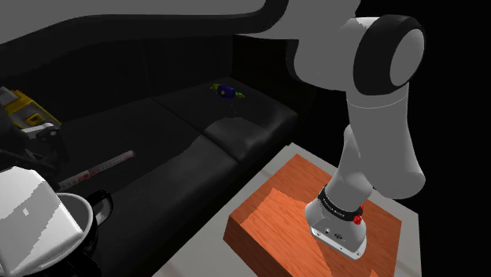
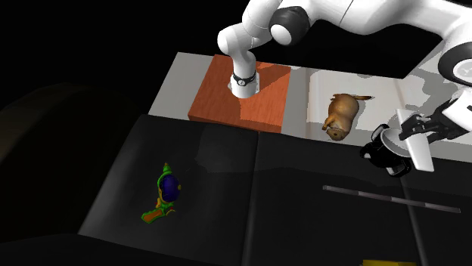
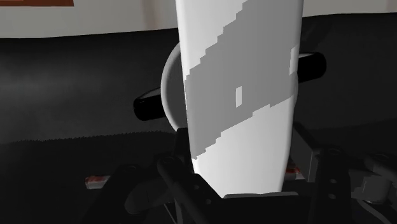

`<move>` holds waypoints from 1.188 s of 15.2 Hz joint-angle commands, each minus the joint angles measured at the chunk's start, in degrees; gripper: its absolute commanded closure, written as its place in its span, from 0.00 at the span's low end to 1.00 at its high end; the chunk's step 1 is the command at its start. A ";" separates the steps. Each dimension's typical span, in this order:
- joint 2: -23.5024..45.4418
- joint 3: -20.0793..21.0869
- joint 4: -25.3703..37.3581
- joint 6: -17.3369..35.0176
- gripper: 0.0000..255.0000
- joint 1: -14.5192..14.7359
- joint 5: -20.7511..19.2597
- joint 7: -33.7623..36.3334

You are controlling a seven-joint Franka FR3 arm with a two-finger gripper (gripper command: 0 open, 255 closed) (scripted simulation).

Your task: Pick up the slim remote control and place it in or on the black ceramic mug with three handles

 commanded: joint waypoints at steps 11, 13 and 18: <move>-0.54 -0.05 -7.03 6.31 1.00 -1.45 -0.01 0.57; -0.54 -0.05 -7.03 6.31 1.00 -1.45 -0.01 0.57; -0.64 -0.03 -7.18 6.37 0.00 -1.50 0.01 0.58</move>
